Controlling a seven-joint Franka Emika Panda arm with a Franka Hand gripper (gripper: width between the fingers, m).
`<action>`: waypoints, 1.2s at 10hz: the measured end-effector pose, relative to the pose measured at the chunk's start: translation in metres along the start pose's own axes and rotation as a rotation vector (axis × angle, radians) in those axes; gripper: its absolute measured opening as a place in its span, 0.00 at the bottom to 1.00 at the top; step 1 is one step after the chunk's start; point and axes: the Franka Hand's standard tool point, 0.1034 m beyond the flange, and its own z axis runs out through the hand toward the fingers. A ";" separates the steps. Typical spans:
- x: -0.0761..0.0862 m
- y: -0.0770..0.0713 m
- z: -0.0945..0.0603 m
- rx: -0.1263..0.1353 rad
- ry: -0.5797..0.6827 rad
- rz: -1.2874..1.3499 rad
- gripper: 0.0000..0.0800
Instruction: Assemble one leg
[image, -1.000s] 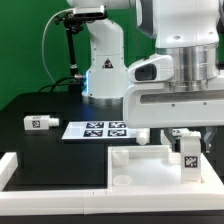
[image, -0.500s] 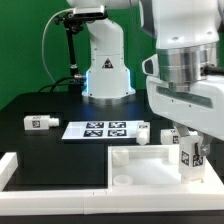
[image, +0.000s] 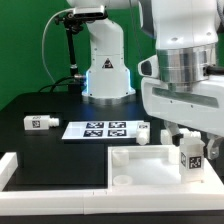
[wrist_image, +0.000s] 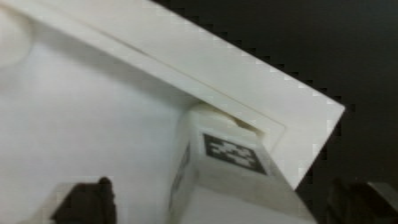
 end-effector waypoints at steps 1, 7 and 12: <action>-0.003 -0.002 0.000 -0.007 0.006 -0.195 0.80; -0.006 -0.009 0.005 -0.009 0.066 -0.710 0.81; -0.002 -0.003 0.006 -0.012 0.063 -0.517 0.37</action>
Offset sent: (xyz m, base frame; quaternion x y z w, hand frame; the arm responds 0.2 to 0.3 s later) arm 0.0000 0.0000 0.0000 0.0000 0.0000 -0.1296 0.9916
